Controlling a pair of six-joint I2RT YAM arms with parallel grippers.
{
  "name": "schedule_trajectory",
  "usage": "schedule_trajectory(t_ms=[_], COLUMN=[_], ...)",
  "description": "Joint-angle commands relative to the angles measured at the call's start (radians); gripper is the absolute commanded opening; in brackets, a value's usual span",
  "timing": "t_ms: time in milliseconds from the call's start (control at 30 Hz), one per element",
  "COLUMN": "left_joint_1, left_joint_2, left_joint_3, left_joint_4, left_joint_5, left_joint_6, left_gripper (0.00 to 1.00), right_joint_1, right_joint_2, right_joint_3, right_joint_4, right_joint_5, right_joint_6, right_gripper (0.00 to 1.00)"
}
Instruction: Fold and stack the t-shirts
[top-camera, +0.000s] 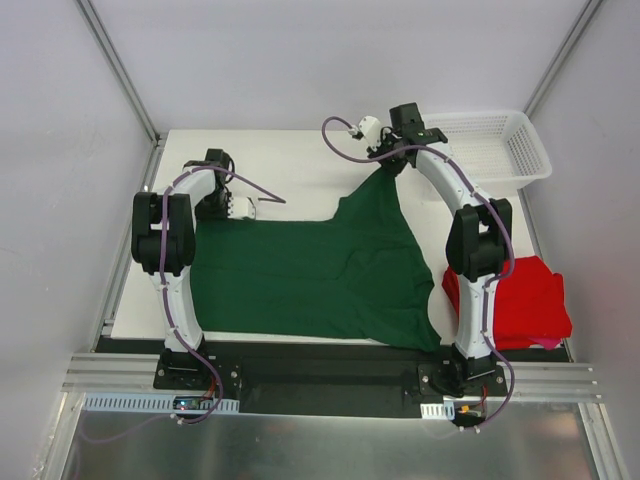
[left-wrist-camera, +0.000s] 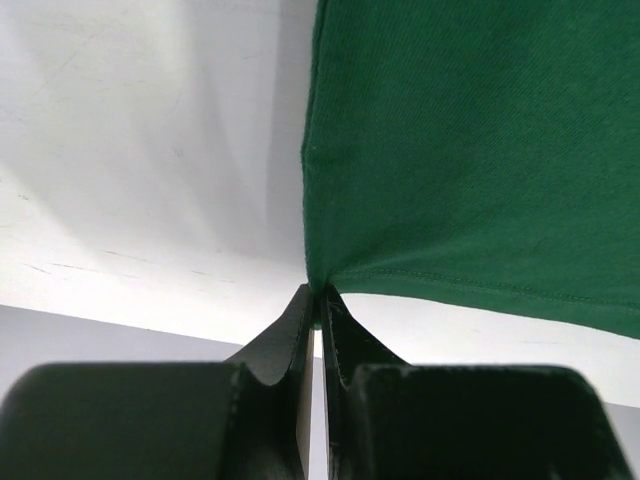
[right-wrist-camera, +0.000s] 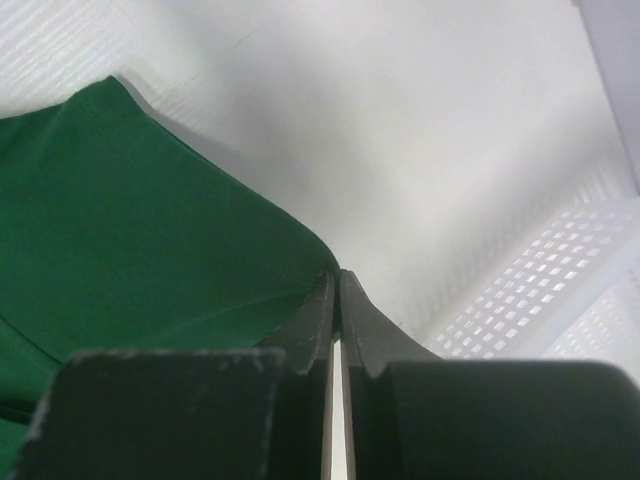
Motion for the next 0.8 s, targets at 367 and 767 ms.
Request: schedule_trajectory(t_ms=[367, 767], left_joint_1=[-0.008, -0.008], left_joint_2=[0.023, 0.051], left_joint_3=[0.123, 0.143], left_joint_4=[0.011, 0.017], left_joint_5=[-0.037, -0.043], left_joint_6=[-0.046, -0.023], left_gripper=[0.0, 0.0], right_joint_1=[0.014, 0.02], right_joint_2=[0.06, 0.065], right_joint_3=[0.145, 0.137], right_joint_4=[0.079, 0.134], right_joint_5=[0.013, 0.041], right_joint_6=[-0.1, -0.157], right_gripper=[0.01, 0.01])
